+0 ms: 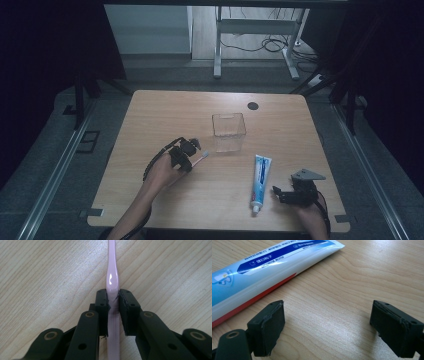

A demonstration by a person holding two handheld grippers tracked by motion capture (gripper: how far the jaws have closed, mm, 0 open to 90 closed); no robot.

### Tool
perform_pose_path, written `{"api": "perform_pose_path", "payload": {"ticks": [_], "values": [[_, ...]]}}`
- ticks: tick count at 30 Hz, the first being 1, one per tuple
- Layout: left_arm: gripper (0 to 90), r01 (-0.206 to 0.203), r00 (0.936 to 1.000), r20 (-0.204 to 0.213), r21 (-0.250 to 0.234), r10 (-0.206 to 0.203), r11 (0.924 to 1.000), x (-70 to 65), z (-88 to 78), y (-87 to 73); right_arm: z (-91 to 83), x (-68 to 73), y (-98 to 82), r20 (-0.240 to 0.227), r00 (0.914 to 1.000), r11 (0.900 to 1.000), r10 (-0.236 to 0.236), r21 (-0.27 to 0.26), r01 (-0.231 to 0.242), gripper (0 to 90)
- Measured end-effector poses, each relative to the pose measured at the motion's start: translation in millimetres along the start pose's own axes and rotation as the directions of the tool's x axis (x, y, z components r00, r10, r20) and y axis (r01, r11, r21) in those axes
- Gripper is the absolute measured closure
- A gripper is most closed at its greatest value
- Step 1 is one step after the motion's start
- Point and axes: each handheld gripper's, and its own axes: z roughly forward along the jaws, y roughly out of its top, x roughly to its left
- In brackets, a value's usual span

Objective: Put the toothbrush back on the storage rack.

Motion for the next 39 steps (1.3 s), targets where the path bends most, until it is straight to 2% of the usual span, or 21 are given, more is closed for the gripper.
{"api": "perform_pose_path", "payload": {"ticks": [7,10,18,20,24,31,32,35,37,38,39], "values": [[79.0,-0.006,1.0000,-0.007,0.002,0.006,1.0000,-0.3,-0.1,1.0,0.0,0.0,0.0,0.000,1.0000,1.000,0.000,0.000,0.000,12.5],[79.1,-0.003,1.0000,-0.008,-0.013,0.003,0.9999,0.5,-0.3,0.3,0.0,0.0,0.0,0.000,1.0000,1.000,0.000,0.000,0.000,12.5],[79.0,0.004,0.9998,0.021,-0.076,-0.003,0.9971,4.5,-10.9,-4.1,0.0,0.0,0.0,0.000,1.0000,1.000,0.000,0.000,0.000,12.5],[79.0,0.011,0.9991,0.042,-0.112,-0.006,0.9937,5.8,-15.2,-6.6,0.0,0.0,0.0,0.000,1.0000,1.000,0.000,0.000,0.000,12.5],[79.0,0.016,0.9981,0.060,-0.155,-0.007,0.9878,7.1,-20.3,-11.8,0.0,0.0,0.0,0.000,1.0000,1.000,-0.001,0.000,0.001,12.5],[79.0,0.016,0.9964,0.085,-0.202,0.001,0.9793,10.1,-27.5,-19.4,0.0,0.0,0.0,0.000,1.0000,1.000,-0.001,0.000,0.001,12.5],[79.0,0.023,0.9963,0.086,-0.225,-0.003,0.9741,11.1,-31.2,-21.9,0.1,0.1,0.0,0.000,1.0000,1.000,-0.001,0.000,0.001,12.4],[79.0,0.026,0.9961,0.088,-0.258,-0.004,0.9658,12.1,-35.9,-24.7,0.1,0.0,0.0,0.000,1.0000,1.000,-0.001,0.000,0.001,12.4],[79.0,0.023,0.9964,0.085,-0.266,0.000,0.9637,12.5,-37.0,-25.2,0.0,0.0,0.0,0.001,1.0000,1.000,-0.001,0.000,0.001,12.4],[79.0,0.027,0.9964,0.085,-0.283,-0.003,0.9586,12.9,-40.1,-26.6,0.0,0.0,0.0,0.000,1.0000,1.000,-0.001,0.000,0.001,12.5],[79.0,0.027,0.9964,0.085,-0.283,-0.003,0.9586,12.9,-40.1,-26.6,0.0,0.0,0.0,0.000,1.0000,1.000,-0.001,0.000,0.001,12.5]]}}
